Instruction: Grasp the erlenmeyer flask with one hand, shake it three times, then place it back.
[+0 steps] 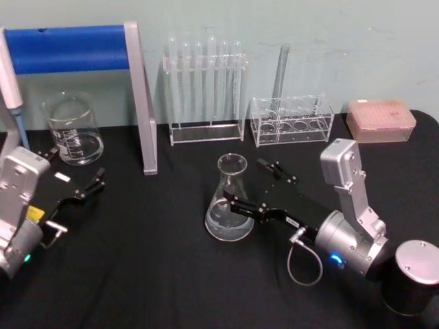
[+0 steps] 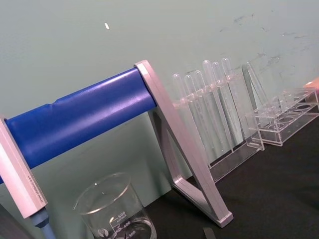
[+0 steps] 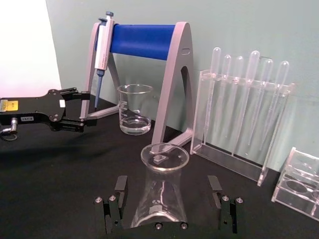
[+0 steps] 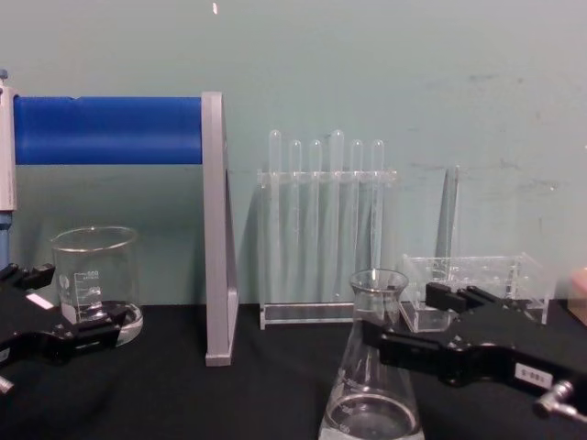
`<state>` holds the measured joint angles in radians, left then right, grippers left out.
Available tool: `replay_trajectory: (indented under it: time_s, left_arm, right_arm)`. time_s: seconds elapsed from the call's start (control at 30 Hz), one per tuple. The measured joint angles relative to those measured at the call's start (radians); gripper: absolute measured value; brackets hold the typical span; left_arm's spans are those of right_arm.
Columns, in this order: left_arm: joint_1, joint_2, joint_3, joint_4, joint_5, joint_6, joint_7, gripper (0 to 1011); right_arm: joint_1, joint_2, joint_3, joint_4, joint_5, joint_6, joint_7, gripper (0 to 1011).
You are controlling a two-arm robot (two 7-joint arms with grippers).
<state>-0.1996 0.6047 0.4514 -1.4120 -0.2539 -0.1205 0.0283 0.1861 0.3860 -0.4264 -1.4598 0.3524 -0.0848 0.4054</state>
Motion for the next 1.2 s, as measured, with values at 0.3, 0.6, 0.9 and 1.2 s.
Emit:
replay_trajectory:
  time_s: [0.3,0.6,0.9,1.2]
  left_arm:
    - [0.0,0.0,0.0,0.0,0.0,0.0,0.0,1001]
    - [0.0,0.0,0.0,0.0,0.0,0.0,0.0,1001]
    - [0.0,0.0,0.0,0.0,0.0,0.0,0.0,1001]
    - [0.0,0.0,0.0,0.0,0.0,0.0,0.0,1001]
  right_arm:
    - [0.04,-0.036,-0.003,0.047,-0.023,0.008,0.026,1003]
    - [0.079,-0.067,-0.006,0.097,-0.04,0.006,0.04,1003]
    - [0.091,-0.081,-0.008,0.115,-0.045,0.002,0.05,1003]
    - [0.093,-0.082,-0.01,0.116,-0.049,0.0,0.052,1003]
